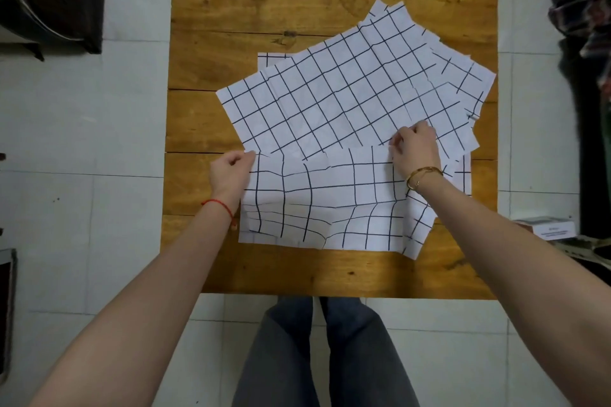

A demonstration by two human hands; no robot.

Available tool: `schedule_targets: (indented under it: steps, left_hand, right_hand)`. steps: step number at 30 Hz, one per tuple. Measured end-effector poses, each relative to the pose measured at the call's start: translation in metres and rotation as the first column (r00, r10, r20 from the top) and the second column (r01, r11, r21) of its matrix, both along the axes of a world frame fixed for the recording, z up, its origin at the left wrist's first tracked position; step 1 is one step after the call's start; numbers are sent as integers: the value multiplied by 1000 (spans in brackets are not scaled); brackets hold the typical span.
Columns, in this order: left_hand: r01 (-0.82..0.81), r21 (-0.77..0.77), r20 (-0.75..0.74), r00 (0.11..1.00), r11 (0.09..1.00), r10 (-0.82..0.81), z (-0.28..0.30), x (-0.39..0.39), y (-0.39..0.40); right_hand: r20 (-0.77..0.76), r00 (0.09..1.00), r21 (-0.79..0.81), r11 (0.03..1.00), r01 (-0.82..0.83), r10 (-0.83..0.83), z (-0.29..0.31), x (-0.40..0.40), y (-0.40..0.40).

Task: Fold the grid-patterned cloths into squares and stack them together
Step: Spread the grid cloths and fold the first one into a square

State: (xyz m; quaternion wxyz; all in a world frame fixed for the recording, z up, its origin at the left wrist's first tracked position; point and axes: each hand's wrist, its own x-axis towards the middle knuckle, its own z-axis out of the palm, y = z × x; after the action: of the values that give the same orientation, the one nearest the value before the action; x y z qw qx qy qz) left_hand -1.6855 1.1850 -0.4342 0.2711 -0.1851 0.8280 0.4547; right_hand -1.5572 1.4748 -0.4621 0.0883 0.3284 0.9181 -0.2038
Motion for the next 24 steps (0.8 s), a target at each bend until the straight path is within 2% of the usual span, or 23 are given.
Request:
schedule_targets:
  steps: [7, 11, 12, 14, 17, 20, 22, 24]
  left_hand:
    - [2, 63, -146, 989, 998, 7, -15, -13, 6]
    - [-46, 120, -165, 984, 992, 65, -22, -23, 16]
    - [-20, 103, -207, 977, 994, 41, -23, -24, 16]
    - [140, -60, -333, 930, 988, -152, -26, -22, 16]
    - [411, -319, -438, 735, 854, -517, -27, -10, 18]
    - [555, -503, -392, 536, 663, -747, -39, -2, 16]
    - [596, -601, -313, 439, 533, -843, -45, 1, 14]
    - [613, -668, -207, 391, 422, -897, -47, 2, 14]
  right_hand:
    - [1, 1000, 143, 990, 17, -17, -4, -5, 24]
    - [2, 1000, 214, 977, 2, -2, -6, -12, 23]
    - [-25, 999, 232, 972, 27, -21, -5, -13, 20]
    - [-100, 994, 248, 967, 61, -38, -2, -17, 10]
    - [-196, 974, 220, 973, -67, 111, 2, -28, -13]
    - [-227, 906, 188, 928, -321, 358, 1, -42, -46]
    - [-147, 869, 159, 878, -452, 473, -1, -52, -73]
    - [-35, 833, 145, 828, -542, 552, -4, -61, -99]
